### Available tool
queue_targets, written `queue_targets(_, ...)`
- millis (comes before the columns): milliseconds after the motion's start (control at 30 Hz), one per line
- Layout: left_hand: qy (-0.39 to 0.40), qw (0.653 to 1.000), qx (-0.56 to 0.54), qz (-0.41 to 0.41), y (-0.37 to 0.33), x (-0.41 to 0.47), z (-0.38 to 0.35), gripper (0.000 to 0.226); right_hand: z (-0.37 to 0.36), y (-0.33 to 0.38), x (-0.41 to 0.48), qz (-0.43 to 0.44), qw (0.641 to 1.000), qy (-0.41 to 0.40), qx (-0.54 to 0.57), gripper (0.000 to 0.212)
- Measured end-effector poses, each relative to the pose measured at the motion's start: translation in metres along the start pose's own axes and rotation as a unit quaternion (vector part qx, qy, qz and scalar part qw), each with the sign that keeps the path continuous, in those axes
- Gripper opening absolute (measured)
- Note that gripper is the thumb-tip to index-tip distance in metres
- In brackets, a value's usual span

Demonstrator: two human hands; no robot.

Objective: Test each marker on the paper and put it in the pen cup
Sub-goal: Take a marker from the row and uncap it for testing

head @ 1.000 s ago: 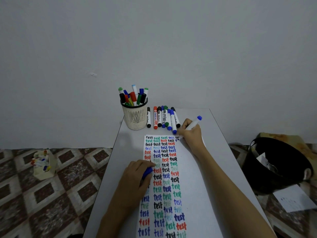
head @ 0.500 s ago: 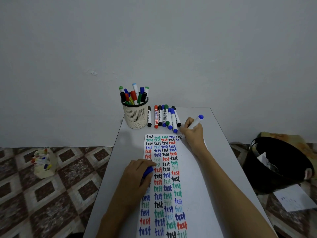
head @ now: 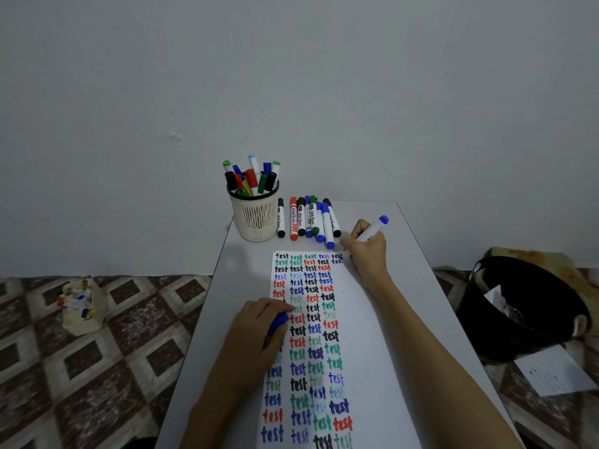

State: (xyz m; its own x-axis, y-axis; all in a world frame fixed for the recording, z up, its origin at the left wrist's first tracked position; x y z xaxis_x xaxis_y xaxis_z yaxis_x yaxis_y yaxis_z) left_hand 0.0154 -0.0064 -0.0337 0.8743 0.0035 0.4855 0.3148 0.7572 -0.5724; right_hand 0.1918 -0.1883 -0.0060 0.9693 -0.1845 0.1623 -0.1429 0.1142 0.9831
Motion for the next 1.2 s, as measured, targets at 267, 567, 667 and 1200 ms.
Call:
queue_targets(267,-0.002,1.000,-0.005,0.008,0.000,0.000,0.001,0.039,-0.001,-0.002,0.001,0.015,1.000,-0.010,-0.005,0.035)
queue_targets(567,-0.004,1.000,-0.007,0.000,-0.002,0.001,0.002,0.044,-0.006,-0.005,0.002,-0.002,1.000,0.017,-0.016,0.035)
queue_targets(667,-0.010,0.999,-0.037,0.017,-0.003,0.002,0.005,0.038,0.001,-0.005,0.005,-0.004,0.999,-0.015,0.044,0.031)
queue_targets(1200,-0.111,0.952,-0.238,0.157,0.005,-0.004,0.028,0.024,0.003,0.030,-0.093,-0.067,0.946,0.250,0.196,0.007)
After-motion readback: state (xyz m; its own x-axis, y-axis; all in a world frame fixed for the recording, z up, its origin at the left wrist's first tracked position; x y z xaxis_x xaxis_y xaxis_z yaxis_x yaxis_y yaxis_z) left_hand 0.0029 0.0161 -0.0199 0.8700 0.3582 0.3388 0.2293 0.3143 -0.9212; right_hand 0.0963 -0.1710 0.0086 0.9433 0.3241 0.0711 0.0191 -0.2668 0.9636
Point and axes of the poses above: each hand's wrist, its own x-axis towards the middle knuckle, its own z-axis out of the back of the hand, y = z × x, the point moved 5 cm from there along x, towards the middle knuckle, and after that the axes turned 7 degrees about -y, right-handed, at the moved point
